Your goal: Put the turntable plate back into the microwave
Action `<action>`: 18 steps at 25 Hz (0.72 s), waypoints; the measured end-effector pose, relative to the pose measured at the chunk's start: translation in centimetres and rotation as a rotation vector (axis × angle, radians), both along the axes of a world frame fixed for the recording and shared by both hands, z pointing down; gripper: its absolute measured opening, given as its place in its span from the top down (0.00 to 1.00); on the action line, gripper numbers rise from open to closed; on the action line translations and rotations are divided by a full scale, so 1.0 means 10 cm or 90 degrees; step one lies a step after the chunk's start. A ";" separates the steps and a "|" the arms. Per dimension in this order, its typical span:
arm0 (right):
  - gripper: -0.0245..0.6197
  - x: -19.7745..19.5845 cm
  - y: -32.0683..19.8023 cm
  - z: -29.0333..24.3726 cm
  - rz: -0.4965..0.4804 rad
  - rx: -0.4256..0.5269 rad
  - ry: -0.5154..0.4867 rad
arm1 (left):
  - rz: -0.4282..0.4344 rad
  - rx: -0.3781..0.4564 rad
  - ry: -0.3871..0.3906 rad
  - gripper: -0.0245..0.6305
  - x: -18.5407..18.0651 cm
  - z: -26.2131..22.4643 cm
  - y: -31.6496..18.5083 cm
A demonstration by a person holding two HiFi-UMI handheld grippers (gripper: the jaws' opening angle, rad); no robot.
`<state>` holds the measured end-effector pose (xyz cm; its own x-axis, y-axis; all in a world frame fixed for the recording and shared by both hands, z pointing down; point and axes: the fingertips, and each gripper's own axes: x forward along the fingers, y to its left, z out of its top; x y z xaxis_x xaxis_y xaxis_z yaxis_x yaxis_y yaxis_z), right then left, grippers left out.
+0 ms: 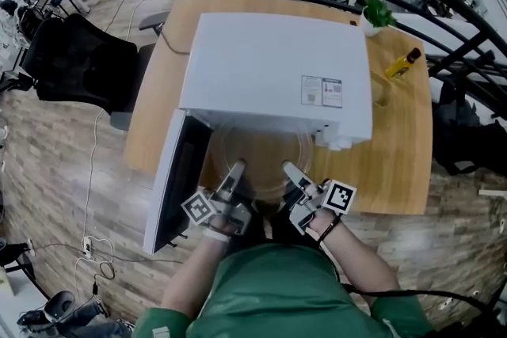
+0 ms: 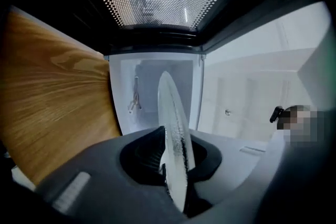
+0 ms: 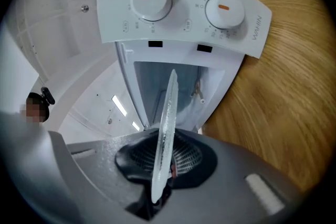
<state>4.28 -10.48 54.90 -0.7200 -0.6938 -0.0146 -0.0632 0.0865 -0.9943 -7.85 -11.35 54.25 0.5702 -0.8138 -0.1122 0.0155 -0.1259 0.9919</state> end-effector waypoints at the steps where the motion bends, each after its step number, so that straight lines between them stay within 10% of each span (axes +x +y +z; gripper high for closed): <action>1: 0.90 0.00 -0.03 0.06 0.004 -0.006 0.003 | 0.003 -0.002 -0.002 0.89 0.00 0.05 -0.04; 18: 0.90 -0.04 -0.40 0.61 0.040 -0.003 0.011 | 0.027 -0.030 0.005 0.90 -0.01 0.58 -0.49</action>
